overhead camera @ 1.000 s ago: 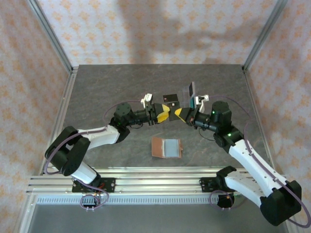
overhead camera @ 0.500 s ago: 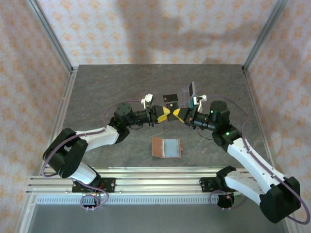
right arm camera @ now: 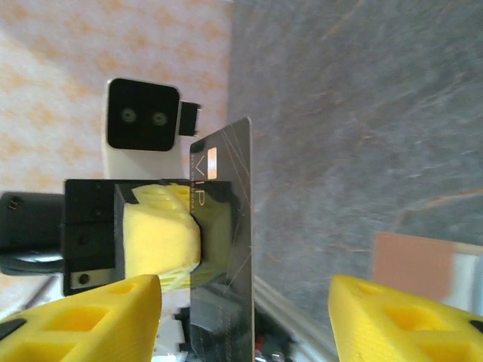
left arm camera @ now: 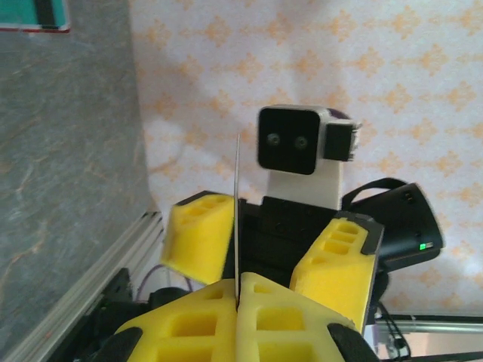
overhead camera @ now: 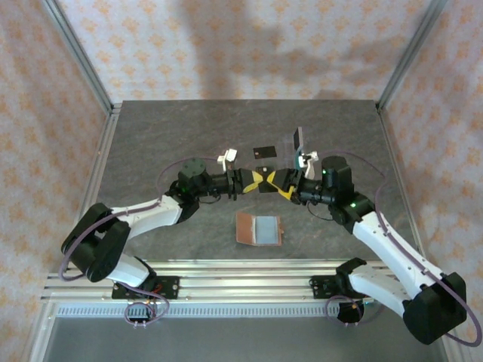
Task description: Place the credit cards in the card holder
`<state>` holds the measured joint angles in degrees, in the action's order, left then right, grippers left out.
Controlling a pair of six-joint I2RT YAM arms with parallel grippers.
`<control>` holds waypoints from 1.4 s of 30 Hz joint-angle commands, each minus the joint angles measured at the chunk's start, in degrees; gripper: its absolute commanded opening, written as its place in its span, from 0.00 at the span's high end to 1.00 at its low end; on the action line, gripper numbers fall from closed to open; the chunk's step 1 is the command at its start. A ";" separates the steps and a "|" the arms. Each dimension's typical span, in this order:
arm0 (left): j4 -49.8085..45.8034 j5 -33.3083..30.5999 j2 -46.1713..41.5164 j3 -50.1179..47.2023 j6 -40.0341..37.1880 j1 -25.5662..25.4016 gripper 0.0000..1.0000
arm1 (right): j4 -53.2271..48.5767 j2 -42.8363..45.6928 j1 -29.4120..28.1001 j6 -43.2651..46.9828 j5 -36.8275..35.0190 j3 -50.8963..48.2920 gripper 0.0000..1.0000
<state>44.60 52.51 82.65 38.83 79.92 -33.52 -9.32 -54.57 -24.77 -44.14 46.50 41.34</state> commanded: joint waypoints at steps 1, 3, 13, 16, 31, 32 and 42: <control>-15.92 0.38 -4.67 -1.35 -11.14 -0.32 1.00 | -13.59 0.87 -0.51 9.14 -5.98 1.85 0.44; -31.00 -2.11 -6.85 -0.42 -19.66 -0.39 1.00 | -14.23 0.48 -1.48 9.82 -7.54 -0.50 0.42; -46.54 -5.64 0.52 -1.00 -32.81 -0.60 1.00 | -25.67 -6.11 -11.15 18.11 -28.13 -2.13 0.35; -46.40 -5.50 2.40 -0.61 -33.68 -0.58 1.00 | -24.80 -9.23 -13.62 18.35 -30.50 -2.66 0.35; -44.45 -4.96 7.51 -0.82 -35.12 -1.12 1.00 | -19.62 -14.35 -15.92 16.82 -32.61 -7.40 0.61; -44.28 -4.96 7.58 -0.93 -35.02 -1.19 1.00 | -19.51 -14.32 -15.92 16.79 -32.82 -7.50 0.63; -41.27 -3.85 7.54 -1.01 -33.69 -2.87 1.00 | -18.24 -15.02 -15.97 16.87 -32.60 -7.86 0.86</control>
<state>0.95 47.62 89.73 38.09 46.39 -35.94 -28.93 -69.01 -40.36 -27.16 14.96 34.22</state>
